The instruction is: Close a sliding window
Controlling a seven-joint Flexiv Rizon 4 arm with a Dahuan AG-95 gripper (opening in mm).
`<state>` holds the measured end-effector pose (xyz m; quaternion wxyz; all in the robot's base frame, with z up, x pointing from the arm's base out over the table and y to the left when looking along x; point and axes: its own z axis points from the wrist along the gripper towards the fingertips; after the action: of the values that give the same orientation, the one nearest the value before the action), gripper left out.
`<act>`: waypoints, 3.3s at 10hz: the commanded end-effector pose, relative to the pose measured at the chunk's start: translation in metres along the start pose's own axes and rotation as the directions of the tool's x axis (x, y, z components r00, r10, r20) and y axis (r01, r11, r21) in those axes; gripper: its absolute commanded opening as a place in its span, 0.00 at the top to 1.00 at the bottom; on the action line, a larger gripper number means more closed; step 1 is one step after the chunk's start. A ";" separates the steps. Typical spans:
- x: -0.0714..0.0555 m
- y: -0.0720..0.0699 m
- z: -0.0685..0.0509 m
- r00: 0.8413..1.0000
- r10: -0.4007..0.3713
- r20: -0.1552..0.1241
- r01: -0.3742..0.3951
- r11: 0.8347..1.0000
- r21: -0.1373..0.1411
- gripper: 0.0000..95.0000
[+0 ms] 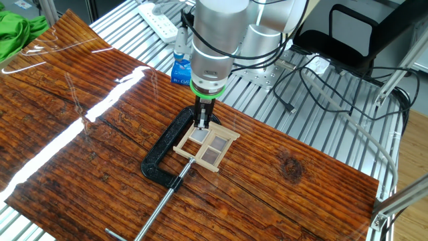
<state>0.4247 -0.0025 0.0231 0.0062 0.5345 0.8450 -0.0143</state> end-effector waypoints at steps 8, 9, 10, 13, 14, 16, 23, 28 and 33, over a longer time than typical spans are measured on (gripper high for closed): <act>0.000 0.000 0.004 0.999 0.042 0.035 -0.043 0.999 0.026 1.00; 0.000 0.000 0.004 0.998 0.047 0.038 -0.048 0.999 0.027 1.00; 0.000 0.000 0.004 0.998 0.054 0.033 -0.055 0.998 0.027 1.00; 0.000 0.000 0.004 0.996 0.083 0.024 -0.084 0.995 0.048 1.00; 0.000 0.000 0.004 0.997 0.074 0.024 -0.075 0.996 0.048 1.00; 0.000 0.000 0.004 0.997 0.077 0.009 -0.077 0.996 0.041 1.00; 0.000 0.000 0.004 0.996 0.068 -0.057 -0.065 0.997 0.046 1.00; 0.000 0.000 0.004 0.996 0.058 -0.067 -0.055 0.997 0.048 1.00; 0.000 0.000 0.004 0.992 0.083 -0.095 -0.078 0.996 0.048 1.00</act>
<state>0.4248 -0.0030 0.0172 -0.0446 0.5689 0.8212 -0.0075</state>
